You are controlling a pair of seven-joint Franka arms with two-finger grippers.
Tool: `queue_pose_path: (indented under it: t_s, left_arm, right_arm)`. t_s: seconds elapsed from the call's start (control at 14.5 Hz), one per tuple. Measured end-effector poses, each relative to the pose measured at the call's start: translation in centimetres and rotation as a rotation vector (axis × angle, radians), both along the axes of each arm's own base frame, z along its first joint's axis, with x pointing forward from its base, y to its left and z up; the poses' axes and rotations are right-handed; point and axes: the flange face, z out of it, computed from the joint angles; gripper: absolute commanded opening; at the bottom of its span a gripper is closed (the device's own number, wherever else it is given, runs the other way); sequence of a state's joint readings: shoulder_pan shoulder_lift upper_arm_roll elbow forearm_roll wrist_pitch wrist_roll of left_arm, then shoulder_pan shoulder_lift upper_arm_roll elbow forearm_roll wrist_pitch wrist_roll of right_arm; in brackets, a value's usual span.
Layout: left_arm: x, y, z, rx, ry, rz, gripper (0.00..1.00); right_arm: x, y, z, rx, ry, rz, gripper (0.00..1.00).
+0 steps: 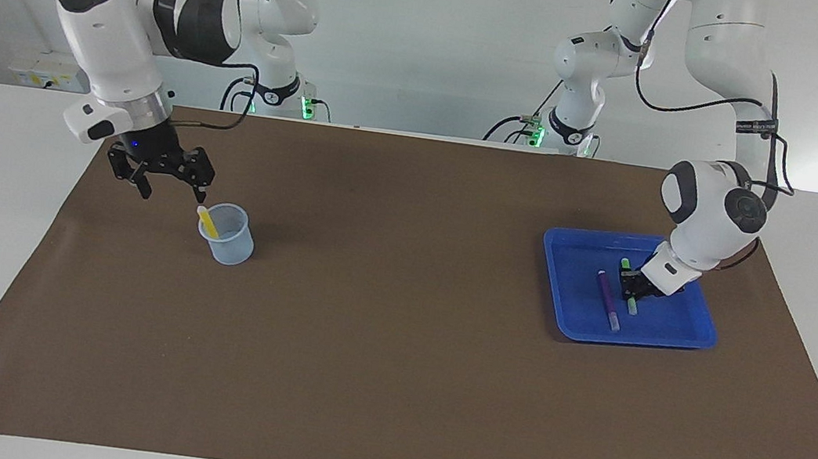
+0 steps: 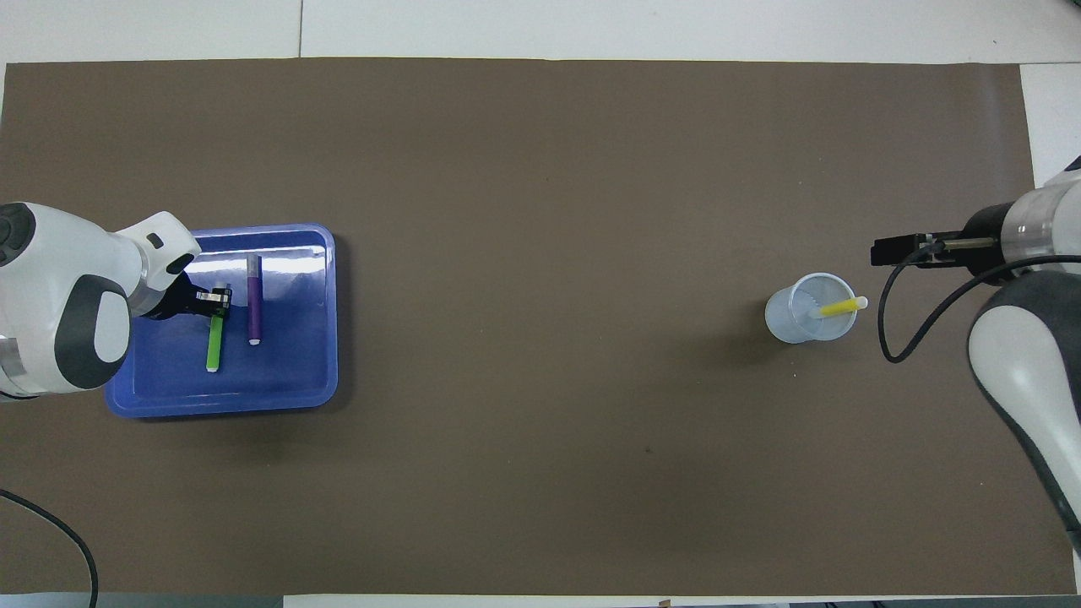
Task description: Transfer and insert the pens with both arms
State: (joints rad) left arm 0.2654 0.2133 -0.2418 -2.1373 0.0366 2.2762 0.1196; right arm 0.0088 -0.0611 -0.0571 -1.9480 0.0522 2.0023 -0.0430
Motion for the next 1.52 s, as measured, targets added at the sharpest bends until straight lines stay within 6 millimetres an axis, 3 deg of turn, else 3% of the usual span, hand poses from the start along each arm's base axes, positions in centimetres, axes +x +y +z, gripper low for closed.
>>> queue_pose_path:
  t_s: [0.14,0.41,0.69,1.03,1.52]
  left_arm:
    - [0.3,0.2,0.7,0.001,0.02,0.003,0.0]
    - [1.5,0.4,4.4,0.004,0.088,0.005,0.0]
    - [2.3,-0.3,8.5,-0.018,0.156,0.1,0.0]
    - [2.4,-4.9,13.2,-0.106,0.268,0.47,0.0]
    - [2.1,-12.0,15.4,-0.264,0.512,1.024,0.0]
  right_arm:
    - [0.1,0.0,3.0,0.003,0.009,-0.012,1.0]
    - [-0.2,-0.1,7.0,-0.022,0.036,-0.004,1.0]
    - [-0.8,-0.1,8.7,-0.038,0.069,0.001,1.0]
    - [-1.3,0.2,8.8,-0.037,0.092,0.008,1.0]
    - [-1.4,0.3,8.8,-0.037,0.103,0.009,1.0]
